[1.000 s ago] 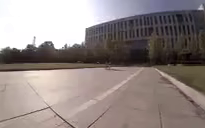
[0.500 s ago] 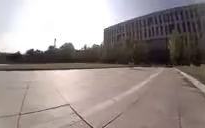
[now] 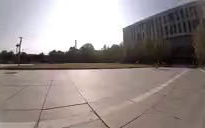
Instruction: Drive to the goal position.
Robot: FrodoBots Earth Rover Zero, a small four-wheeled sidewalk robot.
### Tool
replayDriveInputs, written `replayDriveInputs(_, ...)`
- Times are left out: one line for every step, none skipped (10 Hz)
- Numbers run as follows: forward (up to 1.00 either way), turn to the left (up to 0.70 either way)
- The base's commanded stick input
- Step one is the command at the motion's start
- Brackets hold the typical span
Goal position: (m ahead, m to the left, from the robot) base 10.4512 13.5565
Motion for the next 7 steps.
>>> replayDriveInputs(0.00,0.70)
replayDriveInputs(0.00,0.70)
replayDriveInputs(0.00,0.70)
replayDriveInputs(0.00,0.70)
replayDriveInputs(0.00,0.70)
replayDriveInputs(0.00,0.70)
replayDriveInputs(0.00,0.70)
